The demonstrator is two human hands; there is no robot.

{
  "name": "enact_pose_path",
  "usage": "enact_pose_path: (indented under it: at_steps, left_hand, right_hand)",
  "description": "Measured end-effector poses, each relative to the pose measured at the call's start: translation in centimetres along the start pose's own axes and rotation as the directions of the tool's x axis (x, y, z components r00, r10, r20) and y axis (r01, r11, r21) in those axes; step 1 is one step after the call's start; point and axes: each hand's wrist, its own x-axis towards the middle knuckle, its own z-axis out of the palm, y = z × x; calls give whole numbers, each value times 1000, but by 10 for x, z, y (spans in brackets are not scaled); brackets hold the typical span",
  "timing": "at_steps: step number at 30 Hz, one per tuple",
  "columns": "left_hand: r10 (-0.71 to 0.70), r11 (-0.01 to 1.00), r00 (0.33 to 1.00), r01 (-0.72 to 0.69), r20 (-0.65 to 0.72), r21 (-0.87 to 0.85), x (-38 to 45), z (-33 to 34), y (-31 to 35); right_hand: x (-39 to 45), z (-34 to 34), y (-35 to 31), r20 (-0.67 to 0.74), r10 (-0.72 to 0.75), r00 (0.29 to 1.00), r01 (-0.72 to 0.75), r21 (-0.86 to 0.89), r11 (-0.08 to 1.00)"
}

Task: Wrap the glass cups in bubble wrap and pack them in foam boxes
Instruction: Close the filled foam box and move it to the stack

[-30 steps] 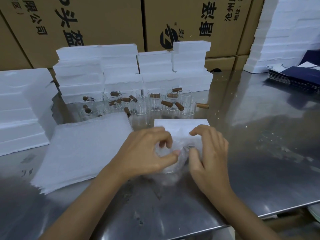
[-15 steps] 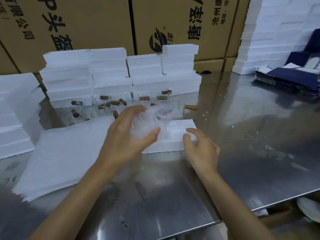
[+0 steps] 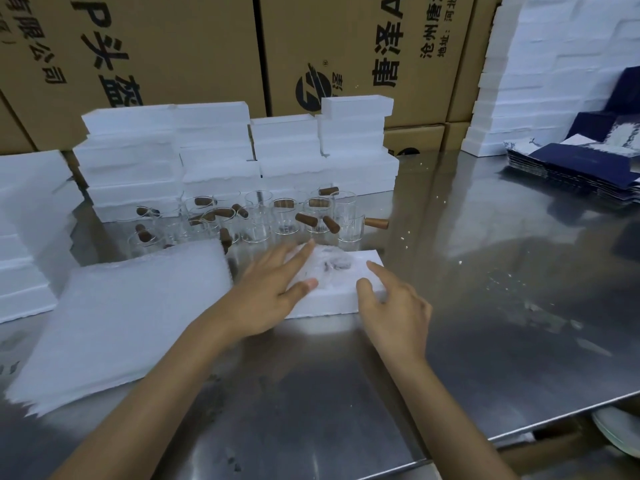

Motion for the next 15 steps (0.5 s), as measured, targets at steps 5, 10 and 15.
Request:
enact_pose_path:
  at_steps: [5,10,15]
  left_hand:
    - [-43,996,996,49,75,-78,3,-2,-3]
    - [-28,998,994,34,101,-59,2,-4,-2]
    - [-74,976,997,75,13,-202,7,-15,10]
  right_hand:
    - [3,1,1,26,16,1000,-17,16,1000]
    - [8,3,2,84,14,996,-14,3,1000]
    - [27,0,6,160,66,985,-102,232,967]
